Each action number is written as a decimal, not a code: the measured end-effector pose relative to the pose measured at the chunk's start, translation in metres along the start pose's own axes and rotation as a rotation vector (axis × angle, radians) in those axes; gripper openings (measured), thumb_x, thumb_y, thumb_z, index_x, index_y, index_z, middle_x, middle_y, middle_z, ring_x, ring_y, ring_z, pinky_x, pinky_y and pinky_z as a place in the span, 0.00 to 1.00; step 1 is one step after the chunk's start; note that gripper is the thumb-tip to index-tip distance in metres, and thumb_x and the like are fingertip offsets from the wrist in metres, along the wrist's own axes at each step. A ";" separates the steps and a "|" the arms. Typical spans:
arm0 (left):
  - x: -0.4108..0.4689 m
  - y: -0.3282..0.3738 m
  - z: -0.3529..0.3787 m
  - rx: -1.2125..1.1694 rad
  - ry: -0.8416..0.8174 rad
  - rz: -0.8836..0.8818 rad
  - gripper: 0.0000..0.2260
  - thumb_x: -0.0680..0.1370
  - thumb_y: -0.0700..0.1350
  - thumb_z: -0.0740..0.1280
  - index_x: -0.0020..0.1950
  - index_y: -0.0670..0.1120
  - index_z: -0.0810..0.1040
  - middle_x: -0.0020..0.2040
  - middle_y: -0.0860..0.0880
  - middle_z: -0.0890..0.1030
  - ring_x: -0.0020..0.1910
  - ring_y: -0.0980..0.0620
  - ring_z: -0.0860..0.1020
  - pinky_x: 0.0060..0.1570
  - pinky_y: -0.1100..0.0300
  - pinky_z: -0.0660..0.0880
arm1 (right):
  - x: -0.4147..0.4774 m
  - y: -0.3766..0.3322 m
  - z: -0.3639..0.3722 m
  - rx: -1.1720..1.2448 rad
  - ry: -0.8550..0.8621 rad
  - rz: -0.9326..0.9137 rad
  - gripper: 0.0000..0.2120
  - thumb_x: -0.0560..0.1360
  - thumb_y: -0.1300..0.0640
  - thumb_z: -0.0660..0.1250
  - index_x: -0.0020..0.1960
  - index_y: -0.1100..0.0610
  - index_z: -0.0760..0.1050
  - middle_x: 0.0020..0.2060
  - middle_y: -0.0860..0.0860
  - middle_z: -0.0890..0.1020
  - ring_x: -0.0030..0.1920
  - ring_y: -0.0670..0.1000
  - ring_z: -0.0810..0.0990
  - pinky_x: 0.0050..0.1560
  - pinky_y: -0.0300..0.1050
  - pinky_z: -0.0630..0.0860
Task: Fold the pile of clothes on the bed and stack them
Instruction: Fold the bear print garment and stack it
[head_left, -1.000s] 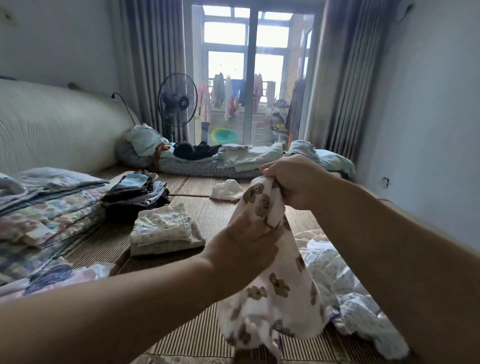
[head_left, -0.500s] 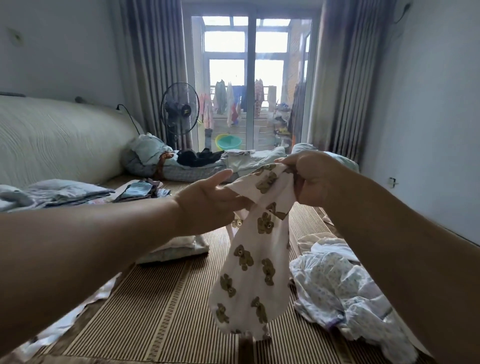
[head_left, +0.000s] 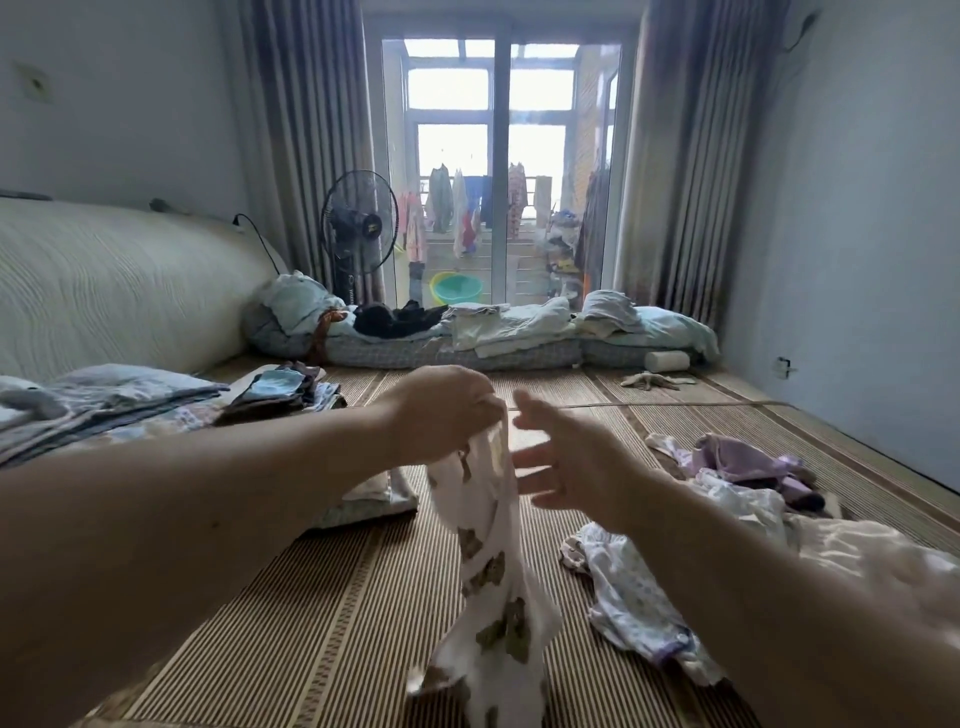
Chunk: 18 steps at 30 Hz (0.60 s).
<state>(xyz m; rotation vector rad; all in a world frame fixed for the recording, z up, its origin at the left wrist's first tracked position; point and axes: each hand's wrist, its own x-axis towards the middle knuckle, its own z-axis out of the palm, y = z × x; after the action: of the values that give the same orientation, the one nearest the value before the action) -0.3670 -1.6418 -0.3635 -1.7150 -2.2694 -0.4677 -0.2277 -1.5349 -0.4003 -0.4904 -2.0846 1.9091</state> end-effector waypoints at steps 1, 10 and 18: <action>0.002 0.000 -0.001 -0.105 0.026 -0.027 0.16 0.80 0.52 0.59 0.32 0.51 0.70 0.29 0.55 0.71 0.26 0.61 0.70 0.27 0.69 0.66 | -0.001 0.008 0.006 -0.071 0.032 -0.047 0.17 0.73 0.41 0.68 0.47 0.56 0.77 0.36 0.52 0.85 0.34 0.50 0.84 0.31 0.41 0.75; 0.005 -0.016 -0.032 -0.585 0.123 -0.147 0.16 0.78 0.47 0.67 0.31 0.46 0.72 0.23 0.55 0.67 0.22 0.59 0.64 0.23 0.70 0.64 | 0.004 0.019 0.032 -0.355 0.418 -0.334 0.20 0.70 0.42 0.65 0.34 0.59 0.79 0.31 0.53 0.83 0.34 0.52 0.83 0.43 0.53 0.81; -0.012 -0.026 -0.052 -0.486 0.132 -0.146 0.16 0.76 0.49 0.69 0.36 0.37 0.78 0.29 0.44 0.73 0.25 0.52 0.71 0.23 0.70 0.68 | 0.028 0.022 0.034 -0.877 0.562 -0.378 0.17 0.74 0.60 0.59 0.27 0.54 0.65 0.26 0.48 0.73 0.28 0.49 0.73 0.29 0.38 0.65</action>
<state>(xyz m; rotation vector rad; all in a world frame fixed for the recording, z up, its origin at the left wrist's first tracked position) -0.3882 -1.6798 -0.3232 -1.6533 -2.3218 -1.2103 -0.2657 -1.5520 -0.4258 -0.6388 -2.2754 0.4942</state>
